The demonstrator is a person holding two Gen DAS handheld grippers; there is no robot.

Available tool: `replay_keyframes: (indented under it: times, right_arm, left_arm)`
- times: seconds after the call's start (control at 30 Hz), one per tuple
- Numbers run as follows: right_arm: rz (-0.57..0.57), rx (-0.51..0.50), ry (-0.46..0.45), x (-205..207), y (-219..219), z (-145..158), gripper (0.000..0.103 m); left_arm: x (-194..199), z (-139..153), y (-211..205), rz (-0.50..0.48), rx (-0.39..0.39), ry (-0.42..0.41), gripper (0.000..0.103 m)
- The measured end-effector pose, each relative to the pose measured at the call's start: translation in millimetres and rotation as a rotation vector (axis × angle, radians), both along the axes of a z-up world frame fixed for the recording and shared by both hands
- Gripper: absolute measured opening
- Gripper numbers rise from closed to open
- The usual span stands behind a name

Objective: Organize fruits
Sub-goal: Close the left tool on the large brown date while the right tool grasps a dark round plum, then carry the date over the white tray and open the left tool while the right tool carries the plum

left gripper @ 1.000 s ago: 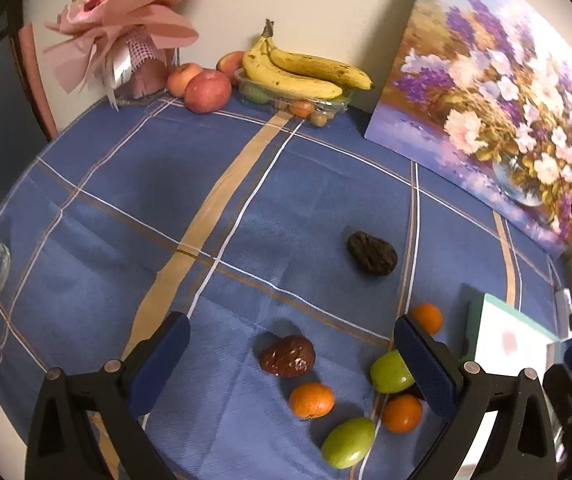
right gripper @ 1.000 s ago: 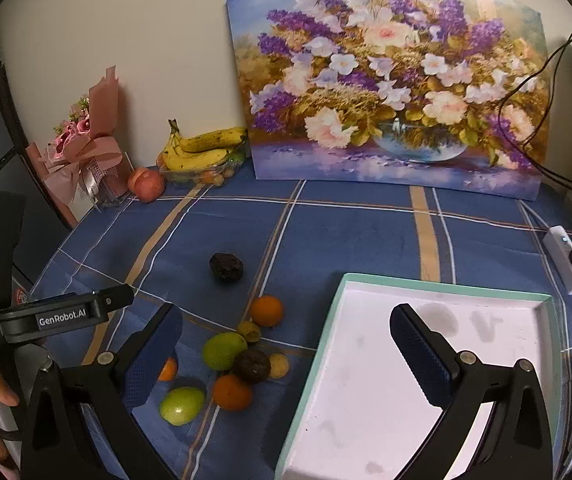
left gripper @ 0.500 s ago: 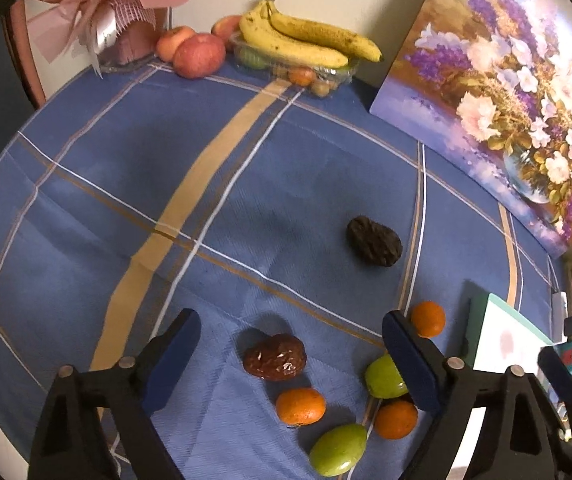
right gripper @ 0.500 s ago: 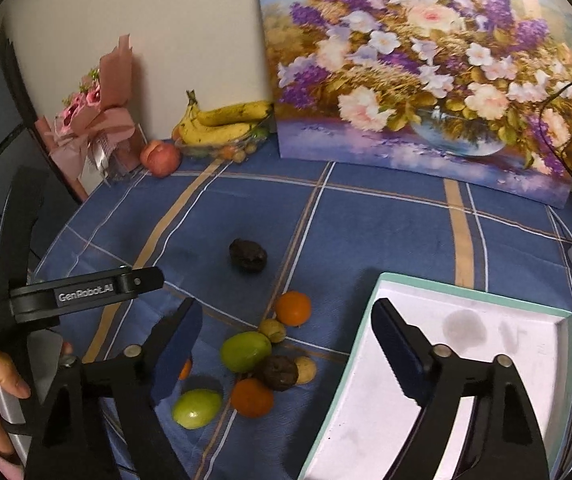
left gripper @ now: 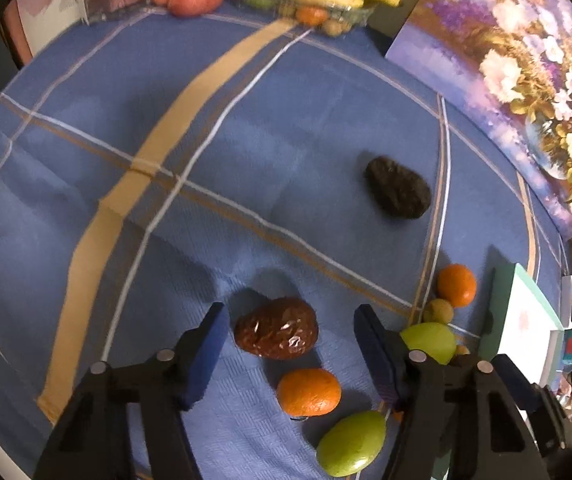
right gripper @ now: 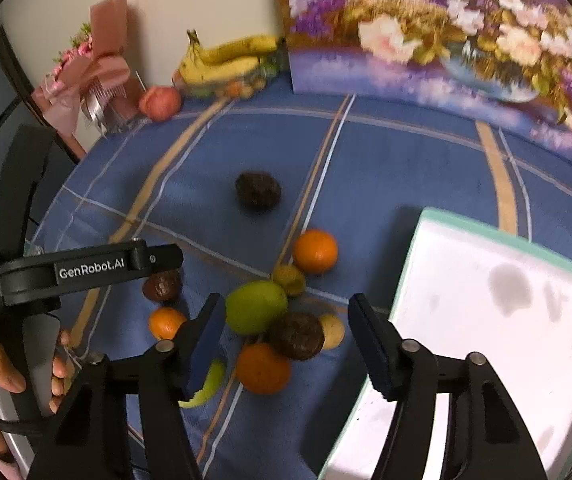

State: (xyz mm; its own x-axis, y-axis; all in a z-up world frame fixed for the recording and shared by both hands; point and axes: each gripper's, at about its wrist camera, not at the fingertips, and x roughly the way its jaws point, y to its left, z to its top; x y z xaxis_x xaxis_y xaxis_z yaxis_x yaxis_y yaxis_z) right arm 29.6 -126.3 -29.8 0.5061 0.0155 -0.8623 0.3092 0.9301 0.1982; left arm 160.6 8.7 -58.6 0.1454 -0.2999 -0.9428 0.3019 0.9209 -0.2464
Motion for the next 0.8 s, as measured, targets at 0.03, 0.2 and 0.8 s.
replay_keyframes:
  times: [0.03,0.2,0.8]
  right_arm:
    - [-0.001,0.004,0.01,0.3,0.5,-2.8,0.06]
    - [0.003,0.011,0.043,2.1,2.3,-13.3,0.05]
    - [-0.039,0.041,-0.028,-12.7,-10.9,8.9,0.034]
  left_arm:
    - [-0.1,-3.0,0.2,0.005,0.0,0.01,0.067]
    - [-0.2,-10.2,-0.7,0.008,0.002,0.038,0.059]
    - [-1.0,34.4,11.8,0.012,-0.063,-0.052,0.048]
